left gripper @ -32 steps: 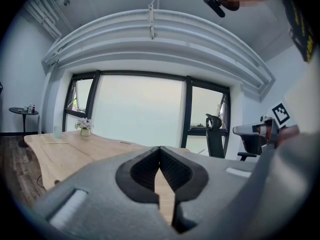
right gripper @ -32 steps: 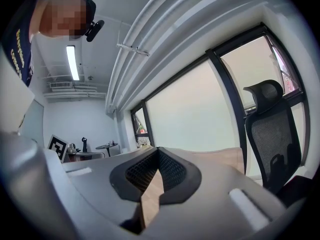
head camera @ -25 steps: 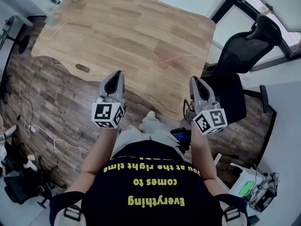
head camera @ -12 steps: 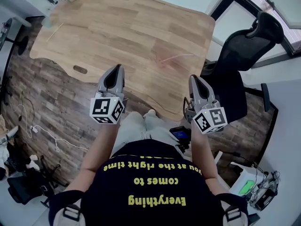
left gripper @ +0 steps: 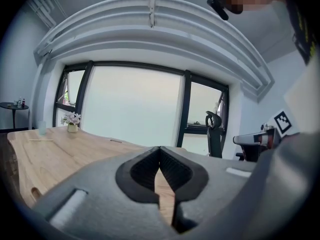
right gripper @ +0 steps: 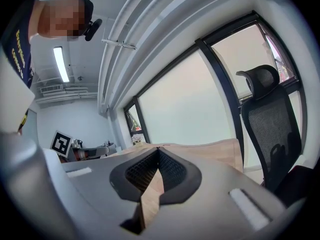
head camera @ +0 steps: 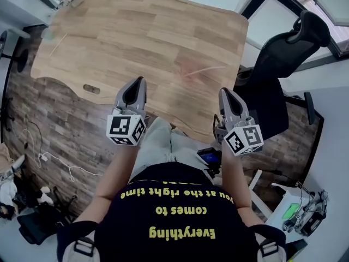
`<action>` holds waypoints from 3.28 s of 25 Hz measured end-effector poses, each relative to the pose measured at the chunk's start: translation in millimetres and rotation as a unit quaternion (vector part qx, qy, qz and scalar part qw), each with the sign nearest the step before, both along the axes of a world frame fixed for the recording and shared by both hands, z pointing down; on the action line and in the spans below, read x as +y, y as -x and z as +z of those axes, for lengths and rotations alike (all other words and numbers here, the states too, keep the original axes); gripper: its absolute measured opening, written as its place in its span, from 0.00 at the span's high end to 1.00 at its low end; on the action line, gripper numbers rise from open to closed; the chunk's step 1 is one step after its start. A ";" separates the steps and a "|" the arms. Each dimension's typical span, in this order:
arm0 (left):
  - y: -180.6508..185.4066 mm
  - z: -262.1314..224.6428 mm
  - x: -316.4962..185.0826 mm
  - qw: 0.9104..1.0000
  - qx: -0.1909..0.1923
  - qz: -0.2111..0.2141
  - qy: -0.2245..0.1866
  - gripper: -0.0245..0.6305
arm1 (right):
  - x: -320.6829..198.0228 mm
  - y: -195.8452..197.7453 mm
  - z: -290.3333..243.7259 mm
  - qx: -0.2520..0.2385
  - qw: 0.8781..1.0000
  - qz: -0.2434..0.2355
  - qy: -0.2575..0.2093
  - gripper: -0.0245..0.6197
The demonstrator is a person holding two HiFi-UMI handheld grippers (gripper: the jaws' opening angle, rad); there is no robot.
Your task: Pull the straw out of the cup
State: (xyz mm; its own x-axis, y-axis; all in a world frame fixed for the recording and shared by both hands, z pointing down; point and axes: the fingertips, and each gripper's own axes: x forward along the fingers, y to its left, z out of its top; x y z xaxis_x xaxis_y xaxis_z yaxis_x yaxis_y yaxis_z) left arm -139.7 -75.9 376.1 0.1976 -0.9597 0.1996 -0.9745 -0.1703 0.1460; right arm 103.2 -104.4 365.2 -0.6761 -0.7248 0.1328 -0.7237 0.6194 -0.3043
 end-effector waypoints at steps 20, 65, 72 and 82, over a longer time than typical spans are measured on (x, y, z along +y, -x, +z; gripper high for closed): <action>27.4 2.5 -92.3 0.996 0.017 0.086 -0.012 0.96 | -44.5 12.2 -0.1 0.028 0.995 0.099 0.009 0.95; 9.8 27.4 -79.3 0.998 0.003 0.057 0.026 0.96 | -64.1 31.3 76.1 0.014 0.992 -0.016 0.127 0.80; 8.8 35.7 -80.0 0.998 -0.002 0.055 0.032 0.96 | -70.5 31.7 97.8 0.012 0.988 -0.025 0.152 0.77; 9.4 51.9 -81.2 0.998 -0.004 0.049 0.046 0.96 | -85.0 33.0 118.5 0.004 0.985 -0.022 0.168 0.75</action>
